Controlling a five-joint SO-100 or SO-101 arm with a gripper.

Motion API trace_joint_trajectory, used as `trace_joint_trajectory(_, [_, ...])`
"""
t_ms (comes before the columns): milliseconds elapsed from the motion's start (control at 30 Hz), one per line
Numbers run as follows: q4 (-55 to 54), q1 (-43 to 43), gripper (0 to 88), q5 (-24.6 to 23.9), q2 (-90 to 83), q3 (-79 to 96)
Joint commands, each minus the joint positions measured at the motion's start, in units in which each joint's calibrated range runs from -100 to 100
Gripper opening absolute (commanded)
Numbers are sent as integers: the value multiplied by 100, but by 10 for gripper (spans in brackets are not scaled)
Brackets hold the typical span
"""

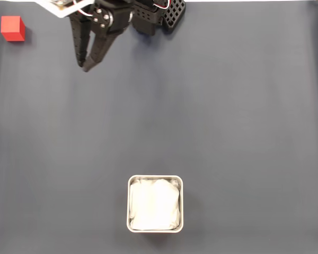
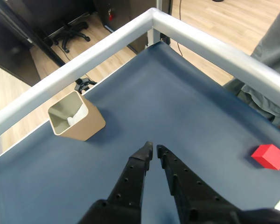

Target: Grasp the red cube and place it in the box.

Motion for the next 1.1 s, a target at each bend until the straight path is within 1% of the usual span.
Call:
trace_joint_trajectory(0, [-139,292,0,39,85,-292])
trace_joint_trajectory(1067, [-508,2231,0,63,891,-320])
